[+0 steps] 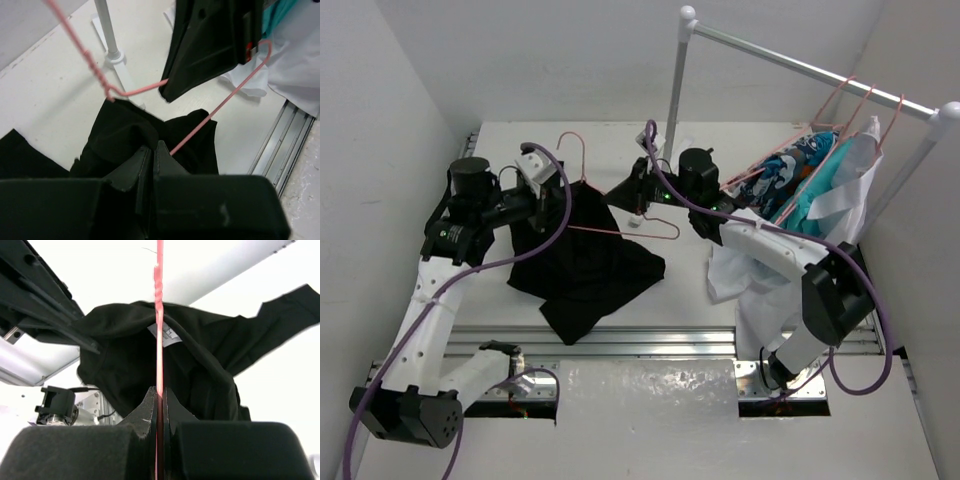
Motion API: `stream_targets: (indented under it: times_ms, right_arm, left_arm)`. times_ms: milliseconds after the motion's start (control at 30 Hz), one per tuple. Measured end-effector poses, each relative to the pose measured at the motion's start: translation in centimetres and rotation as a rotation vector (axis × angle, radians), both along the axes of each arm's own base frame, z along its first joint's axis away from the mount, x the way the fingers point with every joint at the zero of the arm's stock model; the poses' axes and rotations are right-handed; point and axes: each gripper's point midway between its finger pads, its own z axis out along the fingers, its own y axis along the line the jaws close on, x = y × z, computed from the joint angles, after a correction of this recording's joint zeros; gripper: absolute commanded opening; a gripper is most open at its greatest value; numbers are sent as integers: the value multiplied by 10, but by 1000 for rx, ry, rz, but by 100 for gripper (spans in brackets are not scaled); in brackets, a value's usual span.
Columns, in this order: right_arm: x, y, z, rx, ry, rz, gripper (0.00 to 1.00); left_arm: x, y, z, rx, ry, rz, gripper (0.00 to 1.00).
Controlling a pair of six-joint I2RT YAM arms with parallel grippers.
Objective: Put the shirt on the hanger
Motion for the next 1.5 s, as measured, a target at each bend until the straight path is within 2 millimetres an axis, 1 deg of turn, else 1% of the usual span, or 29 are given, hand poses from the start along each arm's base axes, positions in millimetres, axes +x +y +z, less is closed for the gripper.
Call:
stream_targets:
  times_ms: [100,167,200,233,267,300,333,367,433,500,567,633,700,733,767,800,833,867,900,933,967,1000,1033,1100,1133,1167,1233,1367,1500]
  right_arm:
    - [-1,4,-2,18,-13,28,0]
    - [-2,4,-9,19,-19,35,0]
    - [-4,3,-15,14,-17,37,0]
    - [-6,2,-22,6,-14,40,0]
    - [-7,1,-29,-3,-7,43,0]
    - [-9,0,-37,-14,1,48,0]
    - [-9,0,-44,-24,9,52,0]
    - [-8,1,-50,-33,14,55,0]
    - [-5,3,-63,-46,24,63,0]
    - [-4,4,-77,-64,38,74,0]
    - [-2,5,-90,-82,52,81,0]
    - [0,6,-102,-99,67,87,0]
    - [3,7,-112,-111,80,92,0]
    - [5,7,-115,-114,85,94,0]
    - [6,8,-119,-117,91,97,0]
    - [9,9,-123,-121,96,98,0]
    - [11,9,-126,-123,101,99,0]
    - [12,9,-128,-125,105,99,0]
    - [14,9,-129,-125,106,98,0]
    - [15,9,-129,-123,105,100,0]
    - [16,10,-129,-122,104,103,0]
    - [16,10,-128,-120,103,106,0]
    - [17,10,-128,-119,102,105,0]
    - [18,9,-127,-118,101,106,0]
    - [18,9,-128,-118,102,106,0]
    - [17,9,-127,-117,101,108,0]
    - [17,9,-126,-114,97,111,0]
    - [15,10,-123,-104,87,127,0]
    - [14,11,-122,-98,80,138,0]
  left_arm:
    - [0,-7,4,10,-15,-9,0]
    - [6,-5,2,29,-20,19,16]
    - [9,-2,0,41,-22,35,26]
    - [14,0,-4,54,-22,53,43]
    - [17,3,-9,68,-20,67,50]
    - [21,5,-17,82,-6,80,55]
    - [24,7,-26,97,9,91,62]
    - [26,10,-33,112,20,102,66]
    - [27,14,-51,140,57,118,70]
    - [27,20,-59,171,68,138,72]
    - [28,26,-56,196,44,166,72]
    - [29,37,-50,216,12,215,69]
    - [32,53,-42,236,-22,273,68]
    - [34,67,-40,240,-32,309,68]
    - [38,83,-38,243,-37,350,68]
    - [42,109,-39,257,-38,413,68]
    - [46,135,-44,276,-28,462,67]
    - [48,153,-49,296,-20,492,67]
    - [52,169,-57,323,-16,511,67]
    - [56,177,-69,346,-9,500,68]
    - [58,177,-86,365,-1,466,69]
    - [56,173,-107,378,14,417,70]
    - [50,168,-125,381,39,378,71]
    - [34,153,-166,374,88,276,74]
    - [28,148,-177,370,100,241,74]
    - [24,141,-186,365,102,200,75]
    - [22,133,-195,366,83,145,75]
    - [36,124,-206,386,33,86,76]
    - [49,115,-223,394,22,36,76]
